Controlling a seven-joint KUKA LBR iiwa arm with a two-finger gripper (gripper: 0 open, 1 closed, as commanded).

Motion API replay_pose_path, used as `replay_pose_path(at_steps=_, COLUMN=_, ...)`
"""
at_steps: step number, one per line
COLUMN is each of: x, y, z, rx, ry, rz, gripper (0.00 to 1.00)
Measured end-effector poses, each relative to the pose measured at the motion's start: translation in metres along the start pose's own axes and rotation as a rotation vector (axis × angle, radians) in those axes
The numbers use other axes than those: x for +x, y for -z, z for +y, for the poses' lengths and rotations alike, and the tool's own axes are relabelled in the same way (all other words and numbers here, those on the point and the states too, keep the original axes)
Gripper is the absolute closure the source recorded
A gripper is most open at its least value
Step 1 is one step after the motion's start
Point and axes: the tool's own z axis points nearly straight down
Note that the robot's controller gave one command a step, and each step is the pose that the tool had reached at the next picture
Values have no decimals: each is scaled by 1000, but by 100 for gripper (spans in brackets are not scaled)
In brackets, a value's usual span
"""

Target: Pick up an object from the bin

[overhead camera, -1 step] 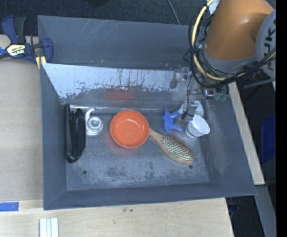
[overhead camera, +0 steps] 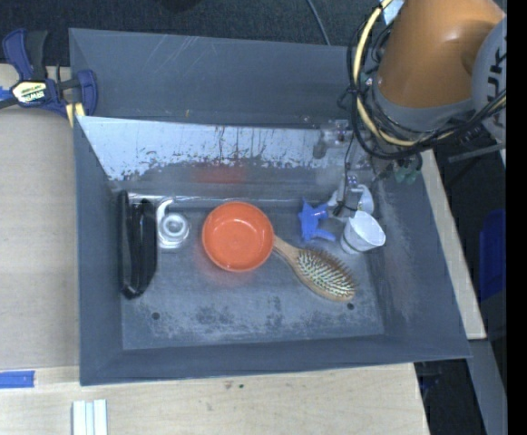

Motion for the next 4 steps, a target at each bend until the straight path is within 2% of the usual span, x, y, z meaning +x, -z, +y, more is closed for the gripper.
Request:
replay_pose_path(at_steps=1, x=43, y=-144, z=92, rx=-1, ry=31, rz=-2, gripper=0)
replay_pose_path(at_steps=2, x=8, y=-99, z=145, rx=2, ry=174, rz=-23, gripper=0)
replay_pose_path(at_steps=3, x=37, y=-147, z=145, rx=-1, ry=57, rz=5, gripper=0)
replay_pose_path(at_steps=4, x=12, y=-176, z=139, rx=2, ry=182, rz=-23, gripper=0)
